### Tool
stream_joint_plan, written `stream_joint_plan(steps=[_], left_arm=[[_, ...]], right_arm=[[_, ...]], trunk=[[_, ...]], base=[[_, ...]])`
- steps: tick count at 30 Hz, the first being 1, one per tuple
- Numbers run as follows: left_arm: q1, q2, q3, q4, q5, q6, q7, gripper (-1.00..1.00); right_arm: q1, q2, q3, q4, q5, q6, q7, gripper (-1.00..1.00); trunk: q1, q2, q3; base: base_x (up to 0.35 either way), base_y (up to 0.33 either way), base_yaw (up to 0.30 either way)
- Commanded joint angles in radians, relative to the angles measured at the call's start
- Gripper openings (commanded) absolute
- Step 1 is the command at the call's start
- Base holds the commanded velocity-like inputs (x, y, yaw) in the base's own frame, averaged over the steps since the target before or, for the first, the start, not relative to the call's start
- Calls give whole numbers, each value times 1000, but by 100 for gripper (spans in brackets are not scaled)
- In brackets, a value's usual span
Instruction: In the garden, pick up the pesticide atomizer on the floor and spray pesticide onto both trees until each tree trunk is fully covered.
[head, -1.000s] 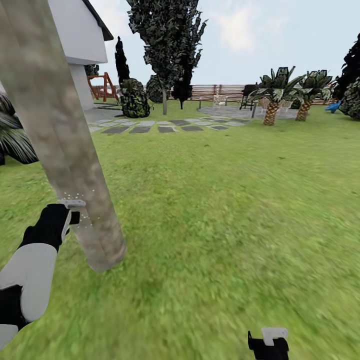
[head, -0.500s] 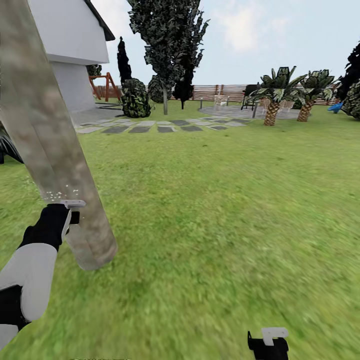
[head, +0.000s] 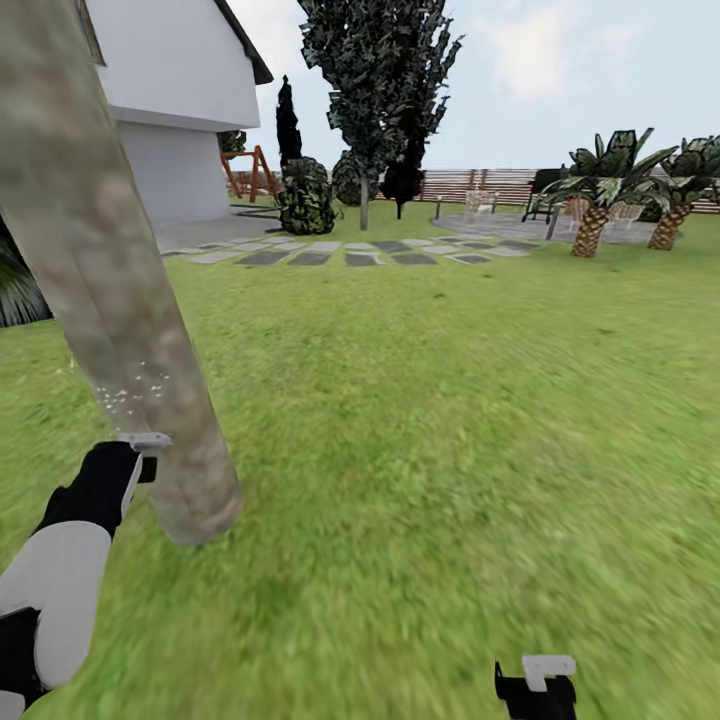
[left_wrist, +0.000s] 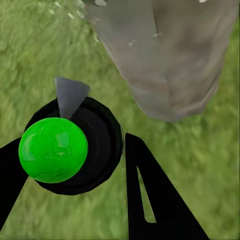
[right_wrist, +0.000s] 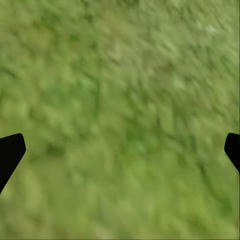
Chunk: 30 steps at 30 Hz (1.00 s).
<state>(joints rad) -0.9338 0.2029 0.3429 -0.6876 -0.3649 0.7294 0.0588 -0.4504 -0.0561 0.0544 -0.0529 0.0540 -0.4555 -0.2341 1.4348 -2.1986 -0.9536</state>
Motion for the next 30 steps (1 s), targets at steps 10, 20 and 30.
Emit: stream_joint_plan(steps=[10,20,30], left_arm=[[18,7,5,0,1,2,7,-100],[61,5,7,1,3,-31,9,-100],[105,-28,15,-12,32,-104,11,-100]], right_arm=[[-1,-1,5,1,6,0,-8,100],[-1,2,6,2,6,0,-8,100],[-1,2,6,2,6,0,-8,100]], trunk=[[0,0,-1],[0,0,-1],[0,0,-1]], base=[[261,-147,3],[153,-240,242],[117,-84,275]])
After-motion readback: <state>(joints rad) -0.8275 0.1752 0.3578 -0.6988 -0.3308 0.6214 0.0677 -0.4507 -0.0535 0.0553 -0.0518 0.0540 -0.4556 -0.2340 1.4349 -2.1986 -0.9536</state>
